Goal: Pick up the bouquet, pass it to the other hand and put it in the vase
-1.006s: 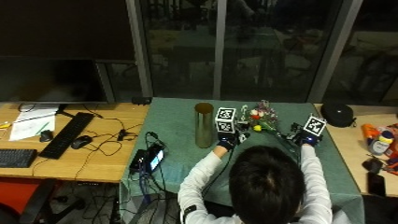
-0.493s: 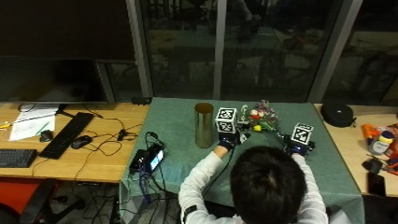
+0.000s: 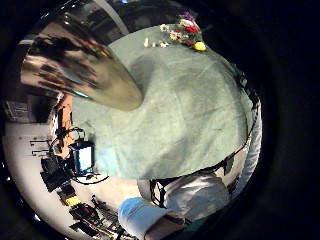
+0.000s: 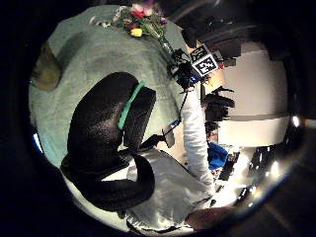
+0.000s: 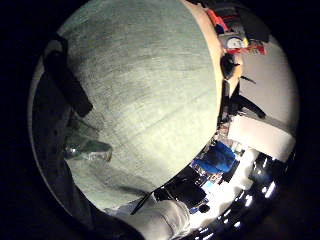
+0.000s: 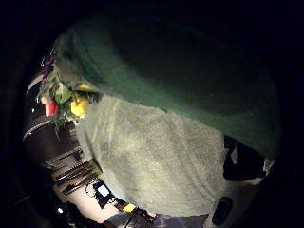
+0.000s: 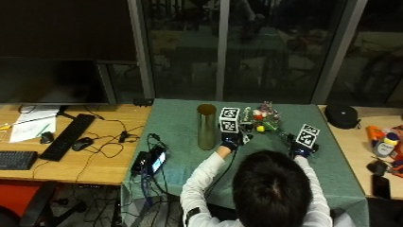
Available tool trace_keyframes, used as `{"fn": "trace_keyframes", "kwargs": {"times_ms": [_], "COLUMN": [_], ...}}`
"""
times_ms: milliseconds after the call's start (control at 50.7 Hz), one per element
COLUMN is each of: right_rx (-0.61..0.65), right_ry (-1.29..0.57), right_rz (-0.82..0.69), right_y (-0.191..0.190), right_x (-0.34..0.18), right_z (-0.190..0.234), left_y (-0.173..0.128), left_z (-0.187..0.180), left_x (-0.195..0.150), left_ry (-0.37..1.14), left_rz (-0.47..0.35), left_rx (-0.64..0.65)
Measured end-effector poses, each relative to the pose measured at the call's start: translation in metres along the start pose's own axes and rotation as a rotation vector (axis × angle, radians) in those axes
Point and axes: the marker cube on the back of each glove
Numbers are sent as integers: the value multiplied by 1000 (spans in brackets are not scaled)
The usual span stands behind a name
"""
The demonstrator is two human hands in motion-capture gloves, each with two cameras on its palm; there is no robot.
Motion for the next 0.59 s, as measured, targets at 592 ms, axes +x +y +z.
{"fn": "trace_keyframes", "kwargs": {"times_ms": [592], "right_rx": [402], "right_ry": [-754], "right_rz": [-109], "right_y": [17], "right_x": [-27], "right_z": [-60], "left_y": [8], "left_z": [-48], "left_x": [-1], "left_ry": [280], "left_rz": [-71], "left_rx": [-159]}}
